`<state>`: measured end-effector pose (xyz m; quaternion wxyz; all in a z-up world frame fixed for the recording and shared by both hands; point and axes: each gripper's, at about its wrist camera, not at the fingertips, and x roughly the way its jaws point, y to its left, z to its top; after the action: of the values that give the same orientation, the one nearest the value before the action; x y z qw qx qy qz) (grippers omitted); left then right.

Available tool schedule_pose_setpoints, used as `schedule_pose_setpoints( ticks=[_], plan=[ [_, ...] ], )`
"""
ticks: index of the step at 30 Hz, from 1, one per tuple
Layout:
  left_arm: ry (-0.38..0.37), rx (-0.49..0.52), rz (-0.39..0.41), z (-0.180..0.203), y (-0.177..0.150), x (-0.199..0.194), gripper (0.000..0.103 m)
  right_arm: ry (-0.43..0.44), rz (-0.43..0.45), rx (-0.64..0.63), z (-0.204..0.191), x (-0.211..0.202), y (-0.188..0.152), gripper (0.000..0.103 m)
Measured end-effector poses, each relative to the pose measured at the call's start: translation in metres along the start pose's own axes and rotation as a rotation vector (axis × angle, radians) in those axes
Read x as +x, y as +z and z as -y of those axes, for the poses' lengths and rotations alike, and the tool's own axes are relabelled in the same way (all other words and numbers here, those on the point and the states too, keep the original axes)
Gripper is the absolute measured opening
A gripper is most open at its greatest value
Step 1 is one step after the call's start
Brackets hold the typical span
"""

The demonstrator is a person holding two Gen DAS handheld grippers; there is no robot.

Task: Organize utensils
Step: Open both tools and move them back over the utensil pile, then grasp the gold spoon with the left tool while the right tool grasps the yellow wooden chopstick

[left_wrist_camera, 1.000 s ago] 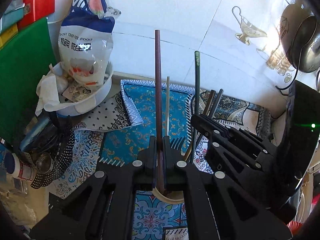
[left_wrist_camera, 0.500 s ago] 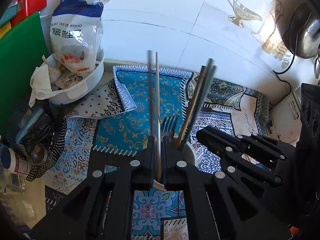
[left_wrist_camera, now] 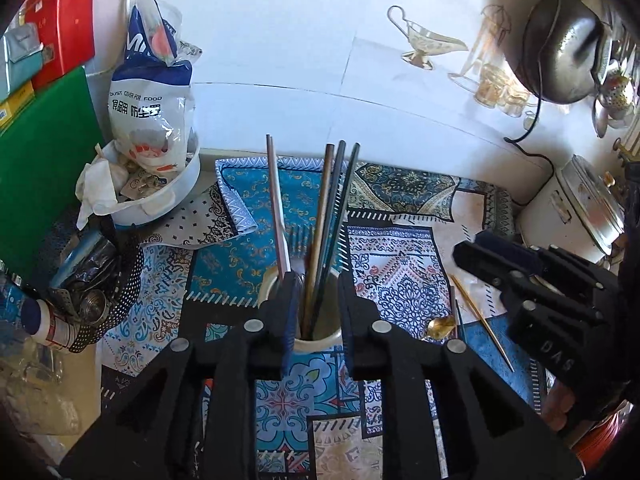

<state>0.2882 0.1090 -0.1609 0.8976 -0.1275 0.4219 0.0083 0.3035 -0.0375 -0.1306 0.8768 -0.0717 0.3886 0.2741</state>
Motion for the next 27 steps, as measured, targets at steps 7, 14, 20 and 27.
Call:
schedule_pose_setpoints(
  ticks=[7,14,20,27],
  plan=[
    [-0.002,0.052,-0.022,0.021,-0.014,0.000,0.038,-0.079,-0.007,0.054,0.026,-0.021,-0.023,0.035],
    [-0.034,0.063,-0.086,0.042,-0.031,0.021,0.045,-0.179,-0.075,0.134,0.070,-0.029,-0.062,0.037],
    [-0.060,0.080,-0.177,0.059,-0.053,0.046,0.045,-0.235,-0.150,0.230,0.109,-0.030,-0.096,0.037],
    [-0.069,0.110,-0.272,0.078,-0.080,0.072,0.045,-0.218,-0.281,0.297,0.127,-0.008,-0.137,0.037]
  ],
)
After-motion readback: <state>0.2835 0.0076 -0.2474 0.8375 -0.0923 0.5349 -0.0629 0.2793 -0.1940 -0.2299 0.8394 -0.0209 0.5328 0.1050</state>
